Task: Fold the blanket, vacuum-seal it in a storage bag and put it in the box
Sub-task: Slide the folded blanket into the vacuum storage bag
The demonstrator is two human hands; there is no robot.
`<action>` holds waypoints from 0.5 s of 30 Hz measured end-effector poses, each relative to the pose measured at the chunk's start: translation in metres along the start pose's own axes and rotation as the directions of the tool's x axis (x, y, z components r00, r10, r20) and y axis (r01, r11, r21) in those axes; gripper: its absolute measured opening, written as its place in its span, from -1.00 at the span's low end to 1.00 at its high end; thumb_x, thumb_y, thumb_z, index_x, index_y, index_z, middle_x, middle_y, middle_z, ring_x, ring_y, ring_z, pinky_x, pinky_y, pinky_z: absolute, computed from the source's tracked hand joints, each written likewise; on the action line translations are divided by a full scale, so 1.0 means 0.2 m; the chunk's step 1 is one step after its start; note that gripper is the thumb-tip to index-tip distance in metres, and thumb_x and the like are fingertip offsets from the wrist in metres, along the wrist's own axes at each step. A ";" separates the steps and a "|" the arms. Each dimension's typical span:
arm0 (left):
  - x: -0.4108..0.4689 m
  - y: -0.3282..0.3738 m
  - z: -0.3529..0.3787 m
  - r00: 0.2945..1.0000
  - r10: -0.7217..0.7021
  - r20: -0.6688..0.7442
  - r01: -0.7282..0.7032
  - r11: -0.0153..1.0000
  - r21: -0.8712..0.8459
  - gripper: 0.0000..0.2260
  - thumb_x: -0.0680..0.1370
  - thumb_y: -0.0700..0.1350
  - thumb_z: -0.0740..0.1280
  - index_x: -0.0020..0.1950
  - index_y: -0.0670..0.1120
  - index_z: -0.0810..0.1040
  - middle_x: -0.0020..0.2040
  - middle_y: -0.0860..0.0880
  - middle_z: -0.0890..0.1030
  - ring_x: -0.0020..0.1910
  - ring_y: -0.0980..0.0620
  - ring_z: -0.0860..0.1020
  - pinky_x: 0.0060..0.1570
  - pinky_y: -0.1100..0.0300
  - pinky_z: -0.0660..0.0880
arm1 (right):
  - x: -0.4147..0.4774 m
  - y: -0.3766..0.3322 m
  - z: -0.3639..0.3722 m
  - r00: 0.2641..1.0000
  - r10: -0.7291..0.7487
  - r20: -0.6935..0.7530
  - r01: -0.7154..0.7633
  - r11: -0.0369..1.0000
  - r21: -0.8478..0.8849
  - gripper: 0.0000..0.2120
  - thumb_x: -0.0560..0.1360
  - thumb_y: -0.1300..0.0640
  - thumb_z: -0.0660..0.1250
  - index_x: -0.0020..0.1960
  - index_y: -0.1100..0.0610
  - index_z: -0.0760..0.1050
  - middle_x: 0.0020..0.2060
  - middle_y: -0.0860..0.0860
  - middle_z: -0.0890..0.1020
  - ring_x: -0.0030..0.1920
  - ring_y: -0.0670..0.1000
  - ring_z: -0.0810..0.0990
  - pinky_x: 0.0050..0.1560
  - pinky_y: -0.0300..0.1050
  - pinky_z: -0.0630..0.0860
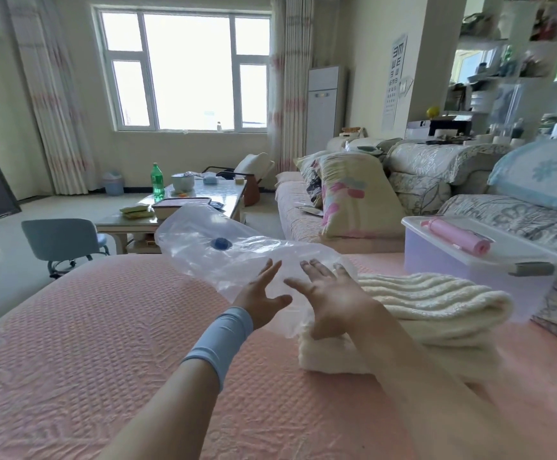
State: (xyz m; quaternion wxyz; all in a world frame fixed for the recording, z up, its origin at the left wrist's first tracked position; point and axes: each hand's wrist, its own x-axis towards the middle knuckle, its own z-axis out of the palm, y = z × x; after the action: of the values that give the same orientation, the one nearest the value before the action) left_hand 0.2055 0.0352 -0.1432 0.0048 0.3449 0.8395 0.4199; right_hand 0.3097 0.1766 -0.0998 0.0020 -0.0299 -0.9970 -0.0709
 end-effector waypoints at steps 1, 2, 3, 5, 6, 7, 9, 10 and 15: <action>-0.01 -0.01 0.00 1.000 -0.015 0.022 0.014 1.000 0.017 -0.31 0.52 -0.05 0.42 0.56 0.09 0.15 0.57 0.10 0.11 0.52 0.03 0.19 0.38 0.22 0.16 | 0.01 0.01 0.02 1.000 0.029 0.011 -0.028 0.994 -0.102 -0.15 0.51 -0.03 0.39 0.61 -0.19 -0.05 0.63 0.09 -0.13 0.62 0.10 -0.13 0.58 0.13 -0.12; -0.01 -0.02 -0.01 0.999 -0.026 0.038 0.025 0.999 0.031 -0.31 0.52 -0.05 0.42 0.56 0.09 0.15 0.57 0.10 0.13 0.51 0.03 0.19 0.40 0.20 0.17 | 0.02 0.03 0.02 0.998 0.063 -0.011 -0.064 0.982 -0.178 -0.24 0.56 0.04 0.35 0.62 -0.17 0.01 0.63 0.12 -0.07 0.62 0.13 -0.06 0.58 0.11 -0.03; -0.02 -0.03 -0.01 0.998 -0.036 0.044 0.034 0.999 0.040 -0.32 0.51 -0.05 0.42 0.55 0.10 0.17 0.56 0.11 0.14 0.51 0.02 0.20 0.41 0.17 0.18 | 0.03 0.05 0.02 0.995 0.086 -0.054 -0.096 0.971 -0.220 -0.37 0.59 0.10 0.31 0.59 -0.15 0.16 0.60 0.14 0.10 0.59 0.15 0.10 0.55 0.09 0.12; -0.04 -0.04 -0.01 0.999 -0.049 0.025 0.047 0.997 0.066 -0.36 0.47 -0.03 0.45 0.50 0.10 0.28 0.53 0.09 0.22 0.47 -0.01 0.28 0.42 0.11 0.25 | 0.04 0.07 0.03 0.975 0.120 -0.190 -0.155 0.970 -0.185 -0.58 0.60 0.17 0.24 0.41 -0.12 0.46 0.38 0.07 0.50 0.39 0.12 0.45 0.36 0.00 0.39; -0.04 -0.04 -0.01 0.998 -0.055 0.010 0.054 0.995 0.088 -0.36 0.44 0.00 0.48 0.46 0.11 0.32 0.49 0.09 0.27 0.43 -0.03 0.34 0.39 0.08 0.32 | 0.03 0.06 0.03 0.955 0.141 -0.260 -0.174 0.979 -0.108 -0.63 0.60 0.17 0.23 0.33 -0.12 0.54 0.26 0.01 0.60 0.27 0.09 0.55 0.26 -0.05 0.45; -0.05 -0.05 -0.01 0.998 -0.063 0.004 0.062 0.990 0.129 -0.33 0.39 0.06 0.51 0.45 0.13 0.33 0.46 0.08 0.29 0.38 -0.03 0.39 0.35 0.07 0.37 | 0.03 0.06 0.04 0.929 0.167 -0.330 -0.179 0.984 -0.004 -0.67 0.60 0.15 0.22 0.28 -0.13 0.58 0.18 -0.01 0.66 0.19 0.08 0.61 0.17 -0.07 0.48; -0.08 -0.05 0.00 0.996 -0.093 0.006 0.089 0.966 0.244 -0.11 0.26 0.21 0.54 0.49 0.17 0.18 0.49 0.08 0.17 0.36 -0.06 0.40 0.32 0.05 0.40 | 0.03 0.04 0.04 0.843 0.244 -0.480 -0.152 0.963 0.222 -0.71 0.58 0.10 0.25 0.22 -0.14 0.62 0.06 -0.03 0.71 0.08 0.09 0.66 0.08 -0.07 0.52; -0.09 -0.05 0.01 0.994 -0.111 -0.013 0.110 0.954 0.279 0.02 0.19 0.28 0.54 0.51 0.21 0.04 0.53 0.10 0.03 0.41 -0.11 0.34 0.33 0.00 0.39 | 0.04 0.02 0.03 0.783 0.296 -0.547 -0.121 0.935 0.334 -0.73 0.57 0.08 0.28 0.19 -0.13 0.64 0.01 -0.02 0.73 0.05 0.10 0.67 0.06 -0.06 0.55; -0.09 0.02 0.04 0.920 -0.149 -0.362 0.132 0.989 -0.071 0.08 0.26 0.08 0.59 0.53 0.21 -0.12 0.56 0.02 -0.21 0.52 -0.18 0.13 0.36 -0.05 0.31 | 0.05 -0.06 -0.04 0.640 0.490 -0.591 0.082 0.722 0.687 -0.81 0.57 -0.05 0.32 0.04 -0.01 0.67 -0.18 -0.03 0.73 -0.11 0.08 0.67 -0.12 -0.14 0.47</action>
State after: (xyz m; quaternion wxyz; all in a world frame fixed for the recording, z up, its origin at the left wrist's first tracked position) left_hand 0.2239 0.0318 -0.1516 -0.1136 0.1992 0.8385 0.4944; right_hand 0.2987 0.1636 -0.0939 0.4257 -0.1175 -0.8523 0.2803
